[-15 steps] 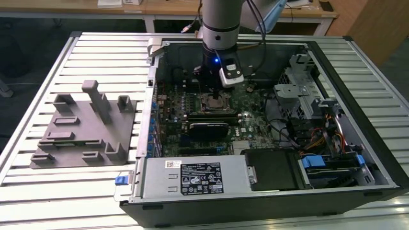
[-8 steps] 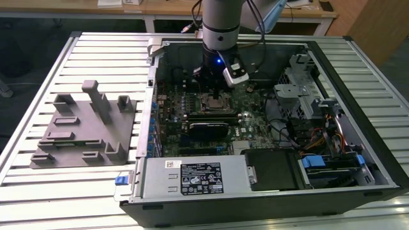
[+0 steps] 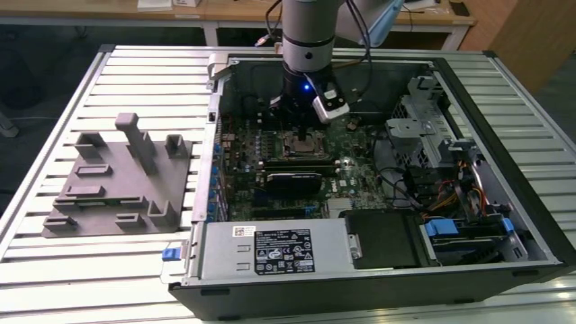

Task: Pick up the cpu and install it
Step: 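Close the cpu cover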

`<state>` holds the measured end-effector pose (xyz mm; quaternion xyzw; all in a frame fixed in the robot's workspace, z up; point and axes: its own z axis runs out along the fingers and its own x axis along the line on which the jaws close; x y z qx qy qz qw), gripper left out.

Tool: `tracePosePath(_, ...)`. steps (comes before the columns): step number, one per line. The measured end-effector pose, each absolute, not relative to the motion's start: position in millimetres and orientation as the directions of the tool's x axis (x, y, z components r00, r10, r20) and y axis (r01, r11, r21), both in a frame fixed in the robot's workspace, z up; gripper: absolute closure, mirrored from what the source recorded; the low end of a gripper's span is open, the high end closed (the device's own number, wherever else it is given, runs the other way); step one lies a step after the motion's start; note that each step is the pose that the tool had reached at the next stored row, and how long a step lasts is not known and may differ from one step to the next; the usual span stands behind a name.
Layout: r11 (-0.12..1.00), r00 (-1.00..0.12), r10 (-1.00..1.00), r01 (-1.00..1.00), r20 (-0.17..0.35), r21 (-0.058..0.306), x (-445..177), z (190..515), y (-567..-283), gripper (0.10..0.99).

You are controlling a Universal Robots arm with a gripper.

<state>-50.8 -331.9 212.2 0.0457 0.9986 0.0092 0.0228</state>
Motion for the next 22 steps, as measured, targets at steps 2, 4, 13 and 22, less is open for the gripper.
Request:
tracePosePath(2,0.996,-0.995,0.093,0.092,-0.045,0.021,-53.1,211.4,-331.9,0.98)
tracePosePath(4,0.995,-0.995,0.094,0.093,-0.045,0.021,-55.6,210.6,-332.0,0.98)
tracePosePath(13,0.995,-0.994,0.099,0.098,-0.045,0.021,-66.8,206.3,-332.3,0.98)
tracePosePath(22,0.995,-0.994,0.099,0.098,-0.045,0.021,-73.7,201.8,-332.7,0.98)
